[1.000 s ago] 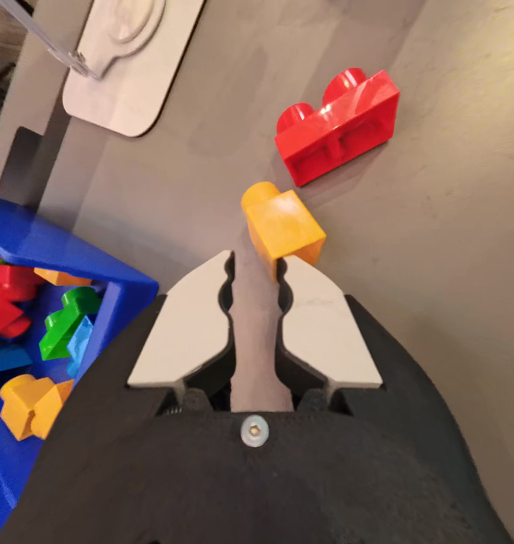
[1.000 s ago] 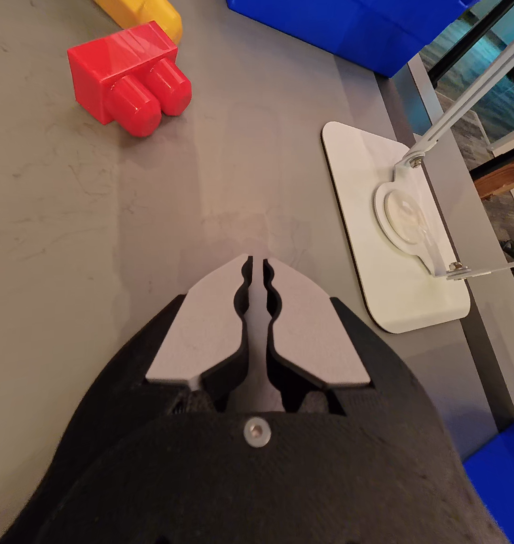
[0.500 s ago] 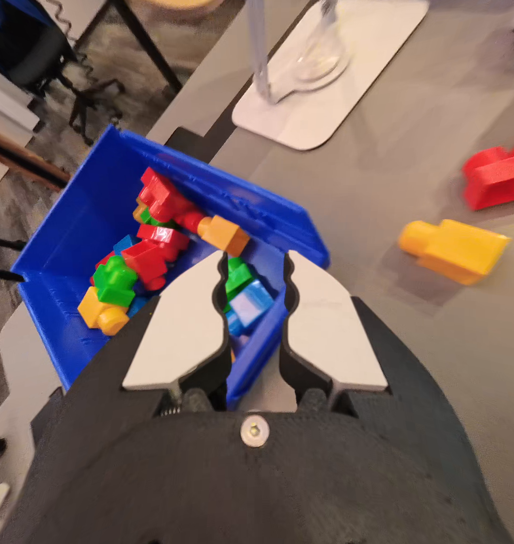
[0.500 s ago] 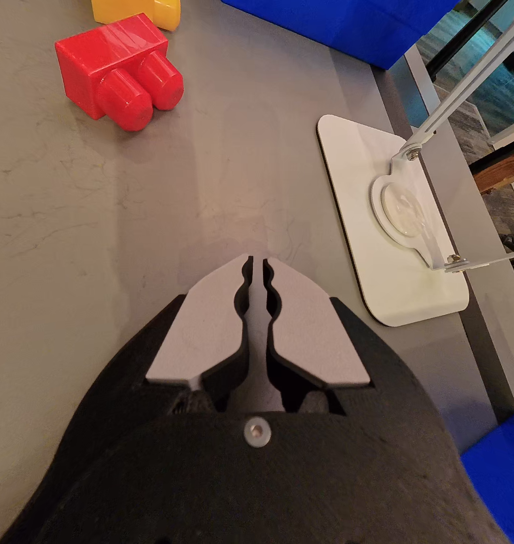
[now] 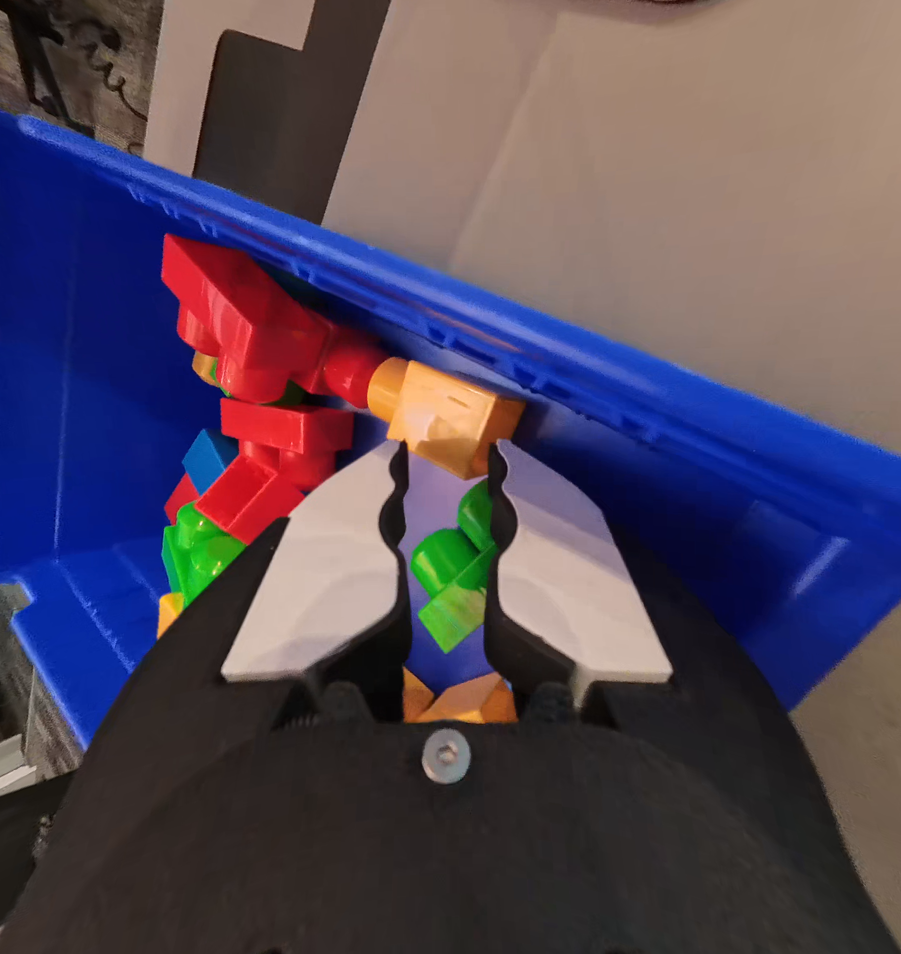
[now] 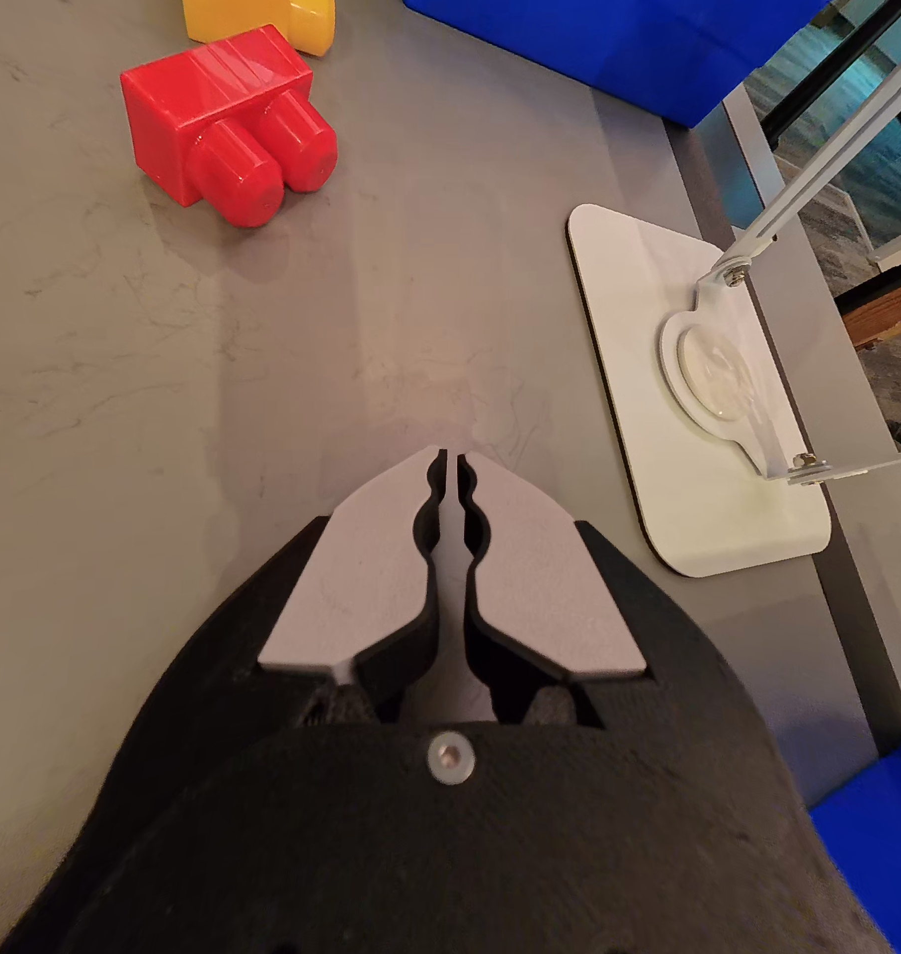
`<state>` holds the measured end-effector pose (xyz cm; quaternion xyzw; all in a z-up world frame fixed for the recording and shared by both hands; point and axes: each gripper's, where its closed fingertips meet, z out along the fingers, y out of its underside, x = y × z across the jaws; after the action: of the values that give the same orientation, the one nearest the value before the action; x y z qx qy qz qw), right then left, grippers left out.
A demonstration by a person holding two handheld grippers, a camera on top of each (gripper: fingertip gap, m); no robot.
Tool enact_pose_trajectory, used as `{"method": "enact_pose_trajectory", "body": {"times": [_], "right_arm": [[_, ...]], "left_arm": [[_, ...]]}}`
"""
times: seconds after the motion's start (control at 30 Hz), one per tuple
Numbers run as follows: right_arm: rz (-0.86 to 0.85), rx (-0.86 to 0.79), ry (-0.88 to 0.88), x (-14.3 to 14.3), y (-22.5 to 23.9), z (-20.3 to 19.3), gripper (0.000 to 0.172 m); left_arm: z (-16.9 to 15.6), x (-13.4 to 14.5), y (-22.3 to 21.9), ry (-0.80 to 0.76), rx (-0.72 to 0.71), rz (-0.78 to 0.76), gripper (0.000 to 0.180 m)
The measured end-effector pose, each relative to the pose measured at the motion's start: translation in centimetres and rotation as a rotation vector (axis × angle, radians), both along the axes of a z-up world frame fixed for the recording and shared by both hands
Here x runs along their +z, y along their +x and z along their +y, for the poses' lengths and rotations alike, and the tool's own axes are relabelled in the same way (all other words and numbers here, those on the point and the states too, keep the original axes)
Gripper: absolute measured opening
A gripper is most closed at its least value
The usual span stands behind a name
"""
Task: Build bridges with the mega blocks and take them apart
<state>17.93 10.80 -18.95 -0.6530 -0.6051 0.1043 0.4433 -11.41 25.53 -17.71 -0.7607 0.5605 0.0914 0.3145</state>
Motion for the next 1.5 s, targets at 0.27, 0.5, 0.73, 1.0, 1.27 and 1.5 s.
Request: {"method": "enact_pose_trajectory", "body": {"times": [0.27,0.5,0.73,1.0,1.27,1.5], "right_arm": [[0.000,0.018,-0.001,0.0,0.1,-0.3,0.004],[0.000,0.020,-0.003,0.0,0.0,-0.3,0.004],[0.001,0.024,-0.004,0.0,0.1,-0.4,0.004],[0.001,0.023,-0.006,0.0,0.1,-0.4,0.004],[0.001,0.024,-0.006,0.0,0.1,-0.4,0.004],[0.000,0.027,-0.006,0.0,0.0,-0.4,0.003]], "left_arm": [[0.1,0.0,1.0,-0.037,-0.075,-0.056,0.035],[0.2,-0.2,1.2,-0.101,-0.095,-0.110,0.037],[-0.3,-0.4,0.9,-0.061,-0.138,0.007,0.030],[0.9,0.1,1.3,0.140,-0.189,0.096,0.012],[2.1,2.8,0.8,0.354,-0.142,0.056,0.001],[1.1,5.2,0.6,0.409,-0.132,-0.040,0.001]]}}
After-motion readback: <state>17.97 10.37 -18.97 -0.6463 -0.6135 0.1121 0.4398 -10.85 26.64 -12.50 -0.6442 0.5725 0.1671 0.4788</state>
